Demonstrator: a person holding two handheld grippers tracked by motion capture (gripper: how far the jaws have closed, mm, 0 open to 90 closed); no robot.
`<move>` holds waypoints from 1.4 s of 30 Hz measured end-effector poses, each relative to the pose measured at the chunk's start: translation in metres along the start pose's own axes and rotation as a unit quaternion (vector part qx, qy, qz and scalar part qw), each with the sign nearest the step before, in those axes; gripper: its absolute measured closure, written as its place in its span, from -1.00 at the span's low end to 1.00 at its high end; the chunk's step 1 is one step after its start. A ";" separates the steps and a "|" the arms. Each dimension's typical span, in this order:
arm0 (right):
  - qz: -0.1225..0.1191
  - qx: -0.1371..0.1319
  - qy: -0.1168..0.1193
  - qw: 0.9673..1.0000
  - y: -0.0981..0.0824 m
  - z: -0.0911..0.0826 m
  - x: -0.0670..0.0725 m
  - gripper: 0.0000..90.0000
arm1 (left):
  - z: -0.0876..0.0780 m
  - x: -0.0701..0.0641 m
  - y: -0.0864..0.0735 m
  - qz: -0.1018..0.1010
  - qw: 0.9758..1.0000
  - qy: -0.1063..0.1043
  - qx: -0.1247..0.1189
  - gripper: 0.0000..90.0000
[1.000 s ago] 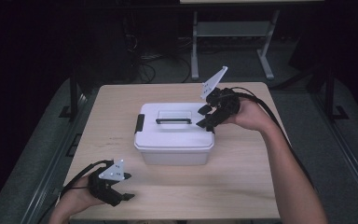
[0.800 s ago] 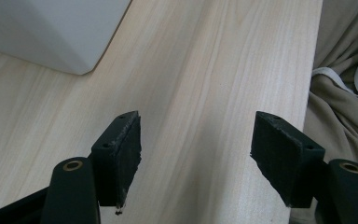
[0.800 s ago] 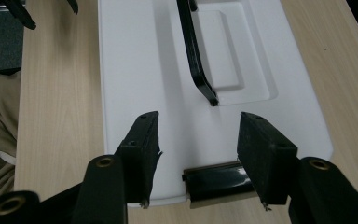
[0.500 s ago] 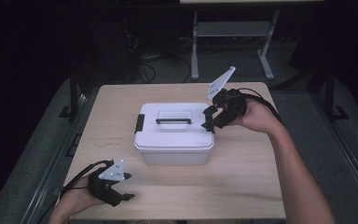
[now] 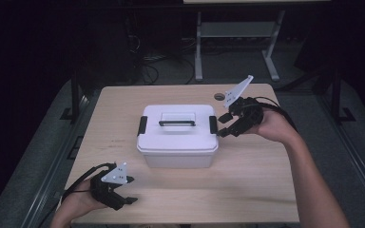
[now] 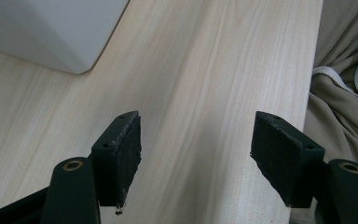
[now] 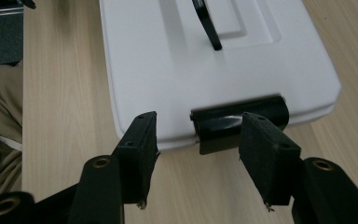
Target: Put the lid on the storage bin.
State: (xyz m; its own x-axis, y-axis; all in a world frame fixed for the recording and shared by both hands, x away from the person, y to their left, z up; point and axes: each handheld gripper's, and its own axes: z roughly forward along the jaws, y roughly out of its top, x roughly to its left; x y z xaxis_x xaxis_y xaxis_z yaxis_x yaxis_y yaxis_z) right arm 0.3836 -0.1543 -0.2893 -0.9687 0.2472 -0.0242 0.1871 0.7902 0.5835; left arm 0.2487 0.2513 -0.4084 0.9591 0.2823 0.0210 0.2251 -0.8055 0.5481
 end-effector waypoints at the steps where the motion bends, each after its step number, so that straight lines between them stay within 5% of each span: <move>1: 0.002 0.001 -0.001 1.000 -0.001 -0.001 0.000 0.02 | 0.000 0.000 0.000 0.000 1.000 0.000 0.000 -0.27; 42: 0.046 -0.009 -0.018 0.999 -0.063 -0.016 0.005 -0.01 | -0.001 0.000 0.000 -0.001 1.000 0.001 -0.001 -0.27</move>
State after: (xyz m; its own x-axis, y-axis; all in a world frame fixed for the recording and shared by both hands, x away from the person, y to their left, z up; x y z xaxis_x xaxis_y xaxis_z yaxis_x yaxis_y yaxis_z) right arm 0.3644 -0.2118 -0.3135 -0.9410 0.3383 0.0021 0.2720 0.7530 0.5991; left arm 0.2488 0.2520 -0.4078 0.9585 0.2841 0.0215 0.2261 -0.8044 0.5494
